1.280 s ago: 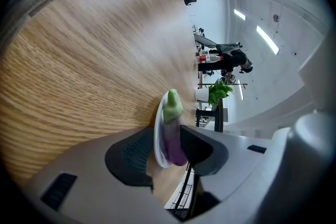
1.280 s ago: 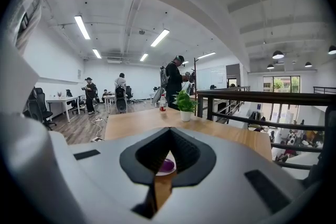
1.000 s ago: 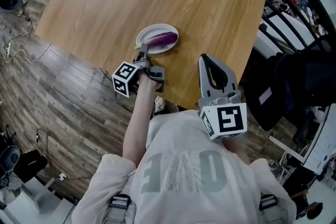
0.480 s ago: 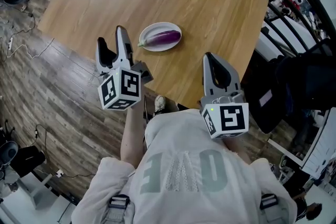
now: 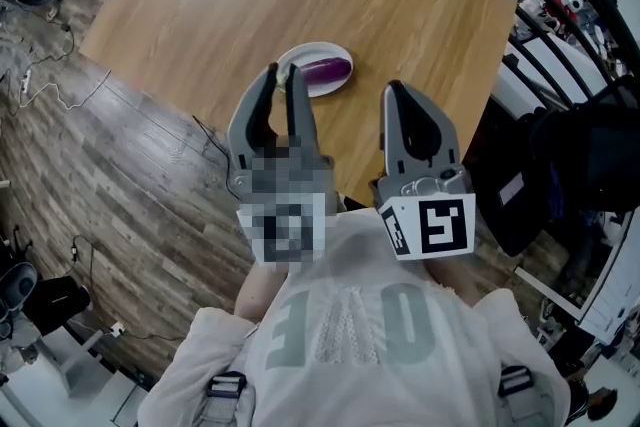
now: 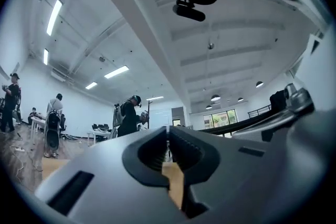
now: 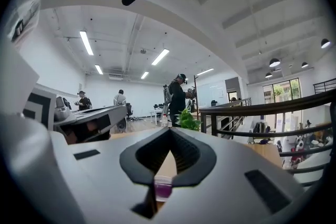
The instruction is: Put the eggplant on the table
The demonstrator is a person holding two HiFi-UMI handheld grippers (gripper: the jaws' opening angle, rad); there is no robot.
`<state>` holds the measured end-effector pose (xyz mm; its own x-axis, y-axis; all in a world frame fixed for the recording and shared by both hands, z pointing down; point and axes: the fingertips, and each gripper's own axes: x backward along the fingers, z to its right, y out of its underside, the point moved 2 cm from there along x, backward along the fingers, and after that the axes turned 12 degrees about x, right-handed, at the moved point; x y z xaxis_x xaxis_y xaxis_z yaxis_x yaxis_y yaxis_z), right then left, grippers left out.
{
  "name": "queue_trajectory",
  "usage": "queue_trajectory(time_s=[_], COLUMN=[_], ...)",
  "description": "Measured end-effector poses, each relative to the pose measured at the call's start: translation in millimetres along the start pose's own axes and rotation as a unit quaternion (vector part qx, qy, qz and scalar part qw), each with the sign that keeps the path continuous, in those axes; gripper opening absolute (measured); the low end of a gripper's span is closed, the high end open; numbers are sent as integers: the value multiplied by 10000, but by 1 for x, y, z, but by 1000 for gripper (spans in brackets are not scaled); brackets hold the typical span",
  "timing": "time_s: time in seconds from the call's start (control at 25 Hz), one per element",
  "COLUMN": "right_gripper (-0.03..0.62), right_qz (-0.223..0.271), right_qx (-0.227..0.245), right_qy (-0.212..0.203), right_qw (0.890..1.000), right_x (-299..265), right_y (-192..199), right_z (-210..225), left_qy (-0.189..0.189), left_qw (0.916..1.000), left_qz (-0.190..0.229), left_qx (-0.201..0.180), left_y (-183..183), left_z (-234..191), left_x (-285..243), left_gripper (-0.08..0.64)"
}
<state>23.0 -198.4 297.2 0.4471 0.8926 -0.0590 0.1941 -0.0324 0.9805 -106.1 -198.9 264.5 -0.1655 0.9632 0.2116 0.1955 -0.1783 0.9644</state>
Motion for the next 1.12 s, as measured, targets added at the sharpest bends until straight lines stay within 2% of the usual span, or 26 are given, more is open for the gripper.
queue_trajectory(time_s=[0.04, 0.16, 0.28, 0.52, 1.12], right_gripper=[18, 18, 18, 18, 18], right_qz=[-30, -103, -125, -226, -209], right_qx=[42, 284, 430, 401, 284], right_qy=[-15, -55, -95, -159, -229], right_qw=[10000, 9995, 9990, 9988, 9991], right_x=[1, 4, 6, 10, 8], right_y=[1, 5, 6, 11, 9], right_z=[-2, -7, -8, -10, -15], left_qy=[100, 428, 552, 501, 460], left_qw=[9999, 9983, 9975, 9981, 9981], left_qz=[-107, -366, -407, -352, -407], left_qx=[-70, -156, -174, -17, 51], left_y=[6, 17, 19, 15, 15], left_z=[6, 20, 25, 17, 13], left_x=[3, 6, 5, 5, 5], left_gripper=[8, 8, 8, 8, 8])
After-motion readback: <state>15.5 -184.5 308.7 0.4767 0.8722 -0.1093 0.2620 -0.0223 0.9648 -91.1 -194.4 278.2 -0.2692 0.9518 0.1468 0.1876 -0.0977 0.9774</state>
